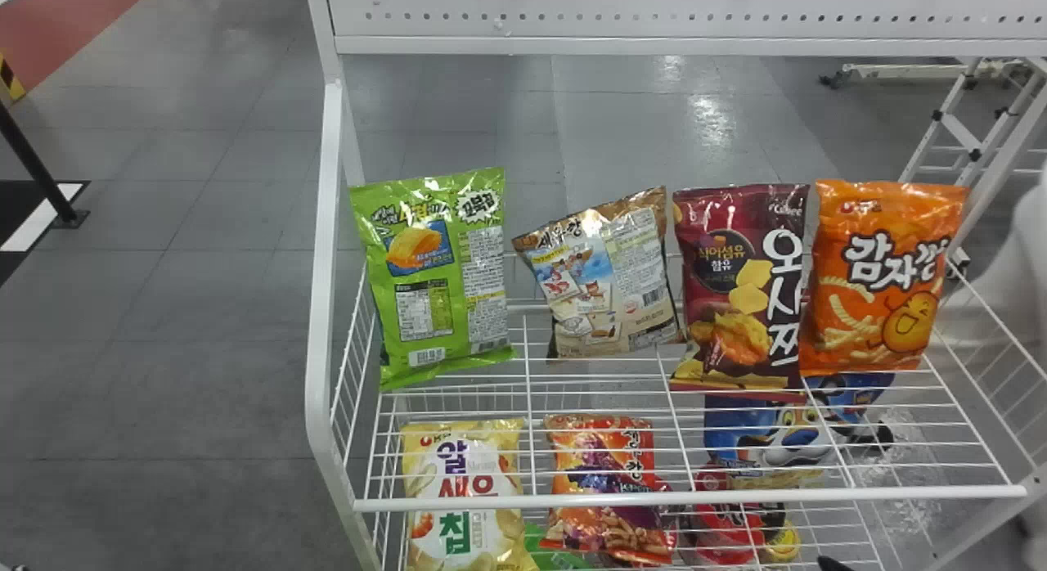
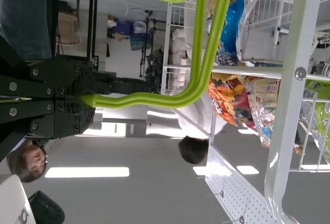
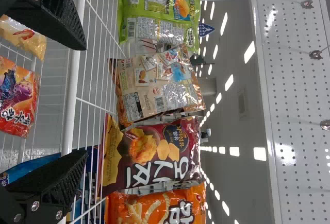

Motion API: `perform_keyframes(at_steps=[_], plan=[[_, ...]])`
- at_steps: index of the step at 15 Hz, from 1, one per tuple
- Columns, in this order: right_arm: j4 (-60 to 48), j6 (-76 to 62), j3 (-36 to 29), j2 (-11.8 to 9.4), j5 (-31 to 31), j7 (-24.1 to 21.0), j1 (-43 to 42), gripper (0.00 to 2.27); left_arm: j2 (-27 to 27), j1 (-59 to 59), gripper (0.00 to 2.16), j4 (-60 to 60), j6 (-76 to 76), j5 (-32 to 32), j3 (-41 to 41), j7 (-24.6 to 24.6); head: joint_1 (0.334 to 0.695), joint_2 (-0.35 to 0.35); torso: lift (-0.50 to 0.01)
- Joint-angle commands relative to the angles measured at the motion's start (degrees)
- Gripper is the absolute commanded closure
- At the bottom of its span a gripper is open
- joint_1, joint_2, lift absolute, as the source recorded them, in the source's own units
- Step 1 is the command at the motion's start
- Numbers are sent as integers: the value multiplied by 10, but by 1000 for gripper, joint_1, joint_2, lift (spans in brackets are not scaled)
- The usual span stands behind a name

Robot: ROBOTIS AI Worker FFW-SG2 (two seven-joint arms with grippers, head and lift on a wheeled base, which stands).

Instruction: Hold basket handle with left hand then pick spicy shrimp crackers with right hand and place into basket

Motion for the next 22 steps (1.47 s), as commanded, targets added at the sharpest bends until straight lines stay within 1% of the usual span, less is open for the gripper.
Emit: perform_keyframes(at_steps=[1, 11, 13, 18, 20, 22], plan=[[0, 0, 0, 1, 0, 0, -1, 87, 0, 0, 2148, 0, 0, 0, 0, -7, 695, -27, -10], [-1, 7, 1, 1, -1, 0, -5, 87, 0, -5, 2148, 5, 0, -1, 0, -7, 695, -27, -10], [-14, 25, 1, 1, -13, -1, -6, 87, 0, -7, 2148, 8, 0, -1, 0, -7, 695, -25, -10], [-69, 155, 8, 1, -13, -3, -44, 97, 1, -14, 2148, 16, 0, -2, -4, -7, 695, -29, -10], [-83, 202, 17, 1, -13, -5, -66, 103, 1, -15, 2148, 18, 0, -3, -4, -7, 695, -16, -10], [-112, 283, 24, 1, -12, -8, -90, 107, 1, -16, 2148, 18, 0, -4, -4, -7, 695, 7, -10]])
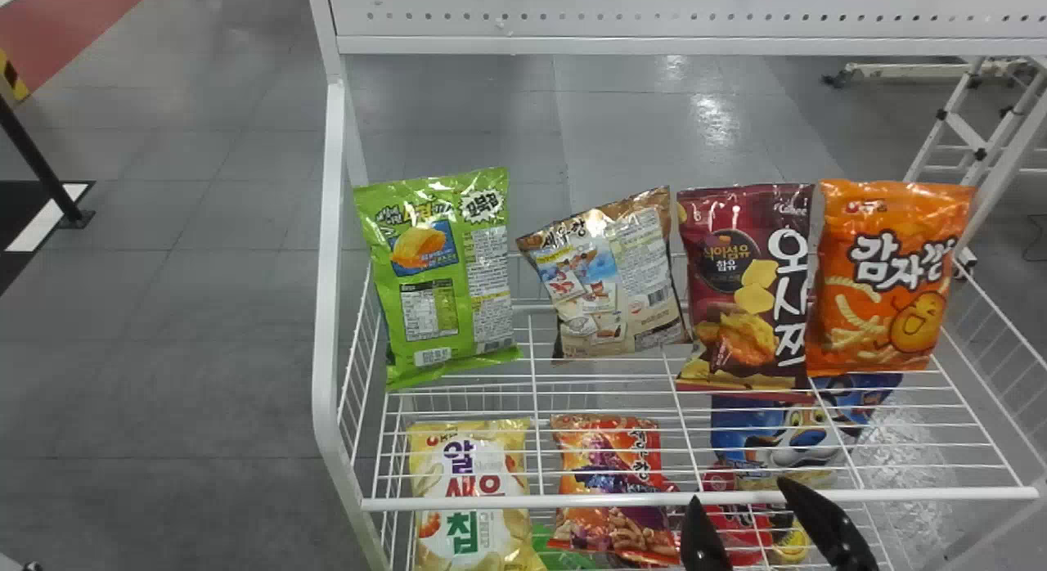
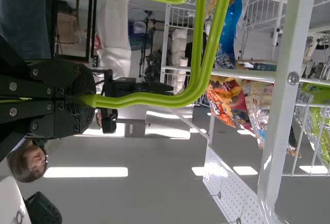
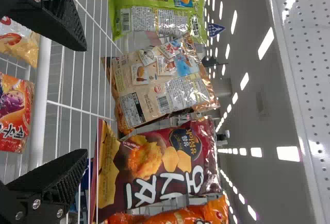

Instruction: Hold basket handle with left hand then pick spicy shrimp crackers with right hand and place into basket

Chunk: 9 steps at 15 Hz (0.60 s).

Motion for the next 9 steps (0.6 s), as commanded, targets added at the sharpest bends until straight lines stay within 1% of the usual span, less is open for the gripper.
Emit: perform_keyframes(at_steps=[1, 5, 6, 9], plan=[[-31, 76, 7, 1, 1, -2, -28, 107, -1, -1, 2148, 1, 0, -2, 0, -7, 695, 24, -10], [-55, 190, 38, 1, 20, -30, -90, 107, -2, -3, 2148, 4, 0, -3, -1, -7, 695, 49, -10], [-61, 229, 43, 1, 23, -34, -109, 107, -1, -4, 2148, 4, 0, -3, -1, -7, 695, 71, -10], [-61, 275, 53, 1, 29, -48, -155, 107, 0, -6, 2148, 11, 0, -3, 0, -7, 695, 96, -10]])
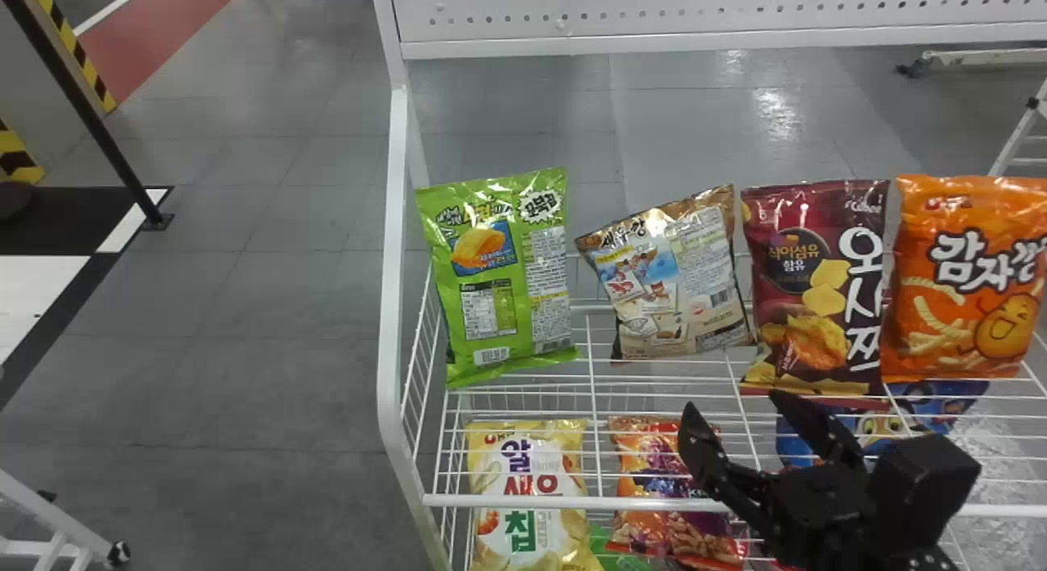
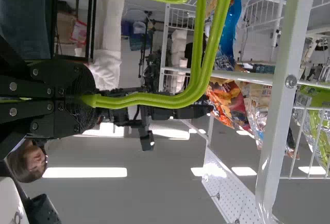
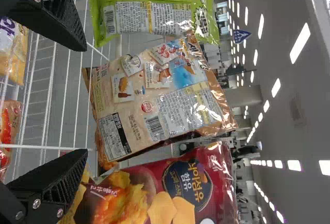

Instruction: Hold basket handle with left hand then pick spicy shrimp crackers with right hand and place into basket

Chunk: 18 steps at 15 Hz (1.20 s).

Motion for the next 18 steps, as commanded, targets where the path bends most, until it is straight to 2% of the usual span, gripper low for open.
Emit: perform_keyframes(at_steps=[1, 7, 12, 17, 18], plan=[[0, 27, 8, 1, 3, -4, -33, 107, 1, -1, 2148, 2, 0, 0, 0, -7, 695, 101, -10], [8, 39, 29, 1, 9, -20, -99, 107, 1, -2, 2148, 2, -4, 0, 2, -7, 695, 133, -10], [76, 64, 32, 1, 10, -28, -177, 103, 1, -9, 2148, 11, -4, -2, 1, -7, 695, 128, -10], [118, 79, 49, 1, 16, -29, -211, 110, 2, -10, 2148, 12, -2, -2, 1, -7, 695, 138, -10], [121, 95, 54, 1, 19, -32, -216, 174, 2, -10, 2148, 12, -2, -2, 1, -7, 695, 141, -10]])
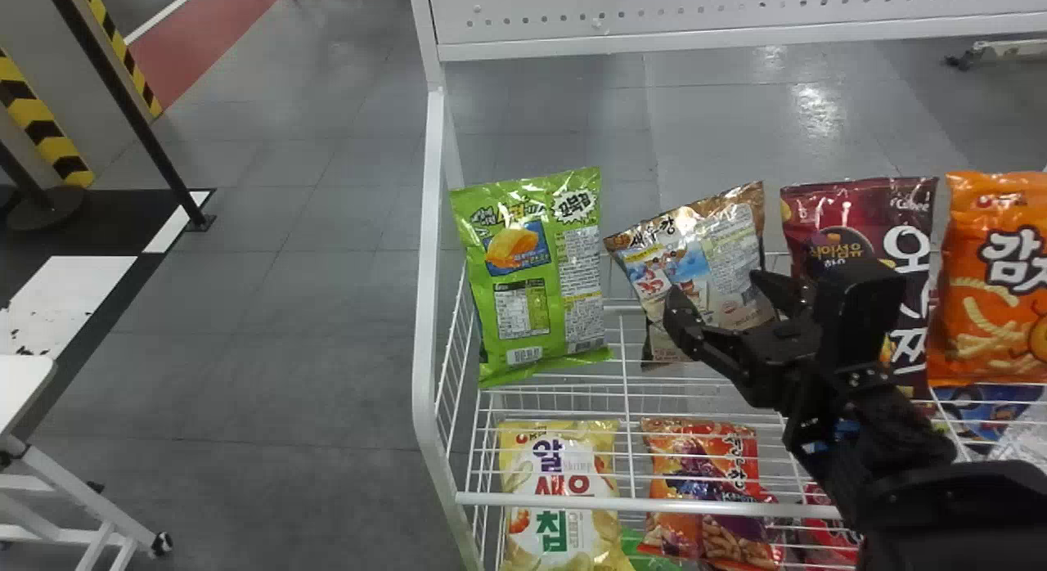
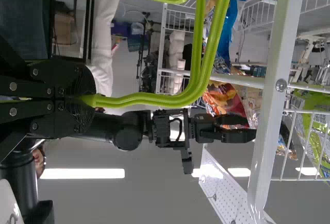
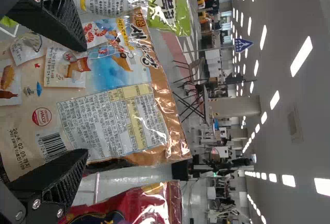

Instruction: Hold basket handle with left hand then pick spicy shrimp crackers with right hand and place into basket

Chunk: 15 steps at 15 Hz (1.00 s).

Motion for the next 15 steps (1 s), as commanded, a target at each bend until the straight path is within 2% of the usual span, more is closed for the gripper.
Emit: perform_keyframes(at_steps=[1, 4, 6, 9, 15], plan=[[6, 24, 8, 1, 10, -4, -10, 363, 0, -1, 2148, 0, 2, 0, 0, -7, 695, 145, -10], [5, 43, 9, 1, 15, -3, -12, 1274, 1, -1, 2148, -1, 0, 0, 2, -7, 695, 156, -10], [-1, 48, 10, 1, 12, -4, -6, 2064, 2, -1, 2148, 0, 0, 0, 2, -7, 695, 158, -10], [-36, 18, 9, 1, 11, -5, 20, 2206, 2, -1, 2148, 0, 0, 0, 4, -7, 695, 161, -10], [-74, 6, 5, 1, 20, -15, 49, 2243, 3, -3, 2148, 6, 0, 2, 8, -7, 695, 159, -10]])
